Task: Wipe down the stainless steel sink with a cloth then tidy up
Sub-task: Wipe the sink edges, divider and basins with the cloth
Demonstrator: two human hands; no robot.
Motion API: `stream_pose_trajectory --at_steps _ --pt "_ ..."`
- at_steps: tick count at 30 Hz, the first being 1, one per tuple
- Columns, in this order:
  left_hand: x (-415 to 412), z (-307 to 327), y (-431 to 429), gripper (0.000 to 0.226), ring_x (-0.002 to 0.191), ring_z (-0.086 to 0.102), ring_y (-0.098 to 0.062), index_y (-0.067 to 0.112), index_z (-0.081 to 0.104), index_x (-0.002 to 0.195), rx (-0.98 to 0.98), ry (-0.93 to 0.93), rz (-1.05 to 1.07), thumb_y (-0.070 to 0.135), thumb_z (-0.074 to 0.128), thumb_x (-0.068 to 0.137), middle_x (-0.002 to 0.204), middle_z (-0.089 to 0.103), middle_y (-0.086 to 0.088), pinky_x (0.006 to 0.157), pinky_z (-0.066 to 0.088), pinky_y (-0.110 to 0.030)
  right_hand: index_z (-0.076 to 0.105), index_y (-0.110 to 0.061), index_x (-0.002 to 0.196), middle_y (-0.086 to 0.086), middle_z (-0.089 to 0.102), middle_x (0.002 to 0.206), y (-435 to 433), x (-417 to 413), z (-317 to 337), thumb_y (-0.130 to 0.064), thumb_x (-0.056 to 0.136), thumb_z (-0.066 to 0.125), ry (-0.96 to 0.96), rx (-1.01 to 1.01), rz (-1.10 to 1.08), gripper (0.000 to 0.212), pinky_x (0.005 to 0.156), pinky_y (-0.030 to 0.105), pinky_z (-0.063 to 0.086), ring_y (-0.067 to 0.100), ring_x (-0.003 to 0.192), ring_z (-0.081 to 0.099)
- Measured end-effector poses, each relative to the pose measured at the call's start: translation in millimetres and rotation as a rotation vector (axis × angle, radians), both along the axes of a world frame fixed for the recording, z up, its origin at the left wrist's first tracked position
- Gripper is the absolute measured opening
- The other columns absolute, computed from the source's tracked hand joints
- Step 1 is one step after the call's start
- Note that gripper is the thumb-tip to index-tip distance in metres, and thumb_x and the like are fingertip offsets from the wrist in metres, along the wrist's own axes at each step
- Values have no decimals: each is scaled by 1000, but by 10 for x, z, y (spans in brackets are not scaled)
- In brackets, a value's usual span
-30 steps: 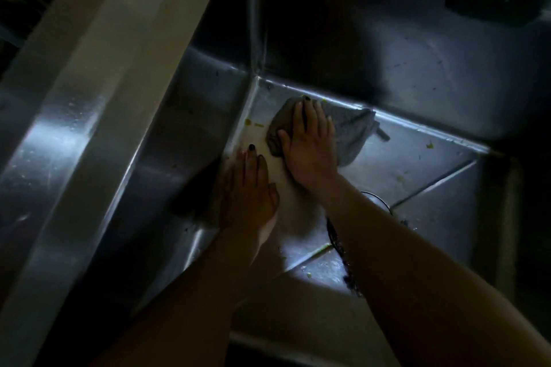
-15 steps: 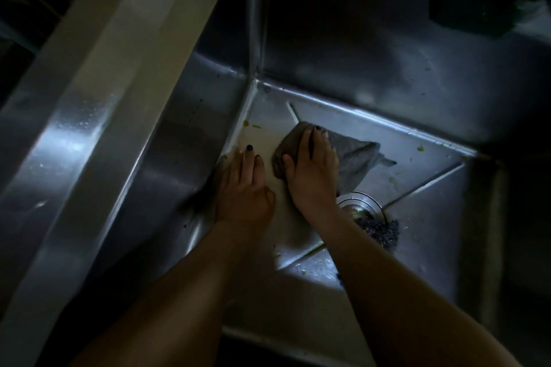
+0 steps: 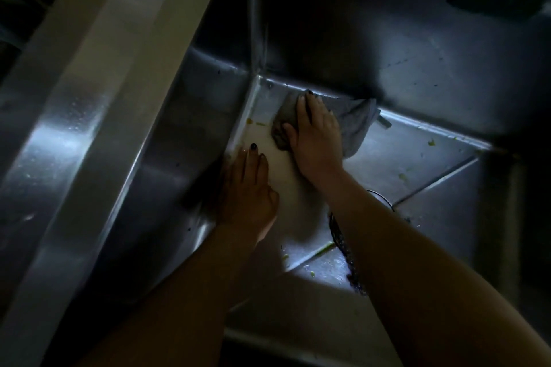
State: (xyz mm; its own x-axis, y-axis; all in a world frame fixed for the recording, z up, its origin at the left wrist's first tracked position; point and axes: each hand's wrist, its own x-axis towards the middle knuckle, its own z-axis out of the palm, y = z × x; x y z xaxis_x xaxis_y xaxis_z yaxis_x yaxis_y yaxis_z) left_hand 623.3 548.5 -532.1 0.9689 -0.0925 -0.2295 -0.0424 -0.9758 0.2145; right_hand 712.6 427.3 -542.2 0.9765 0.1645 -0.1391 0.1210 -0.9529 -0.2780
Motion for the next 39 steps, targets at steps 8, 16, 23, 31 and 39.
stream_pose_trajectory --at_steps 8,16,23,31,39 --pt "-12 40 -11 62 110 58 -40 -5 62 110 34 -20 2 25 34 63 120 60 -25 98 21 -42 16 -10 148 12 13 156 -166 -290 67 -36 98 36 39 -41 -198 60 115 40 9 28 144 10" --pt "-6 -5 -26 60 109 57 -44 -7 60 111 0 -40 14 24 34 66 121 58 -27 99 21 -44 22 -9 147 17 18 154 -127 -216 23 -44 95 28 19 -43 -55 63 114 45 10 34 143 13" --pt "-10 -21 -67 71 134 31 -39 -4 42 132 -48 44 75 40 19 82 144 35 -24 111 18 -49 11 -17 149 7 9 158 -439 -57 58 -43 97 35 84 -67 87 63 116 37 4 23 145 4" --pt "29 82 -210 49 134 26 -42 -4 43 125 -112 8 135 33 35 93 145 26 -28 107 25 -49 12 -19 149 3 11 158 -1105 -173 132 -46 96 36 120 -109 30 64 116 36 6 20 145 6" --pt "415 125 -599 50 143 6 -26 5 29 141 -285 -24 33 28 34 97 154 17 -13 116 3 -33 12 -24 149 -2 8 158 -1564 -606 183 -53 94 34 107 -121 -255 66 113 39 14 17 145 5"
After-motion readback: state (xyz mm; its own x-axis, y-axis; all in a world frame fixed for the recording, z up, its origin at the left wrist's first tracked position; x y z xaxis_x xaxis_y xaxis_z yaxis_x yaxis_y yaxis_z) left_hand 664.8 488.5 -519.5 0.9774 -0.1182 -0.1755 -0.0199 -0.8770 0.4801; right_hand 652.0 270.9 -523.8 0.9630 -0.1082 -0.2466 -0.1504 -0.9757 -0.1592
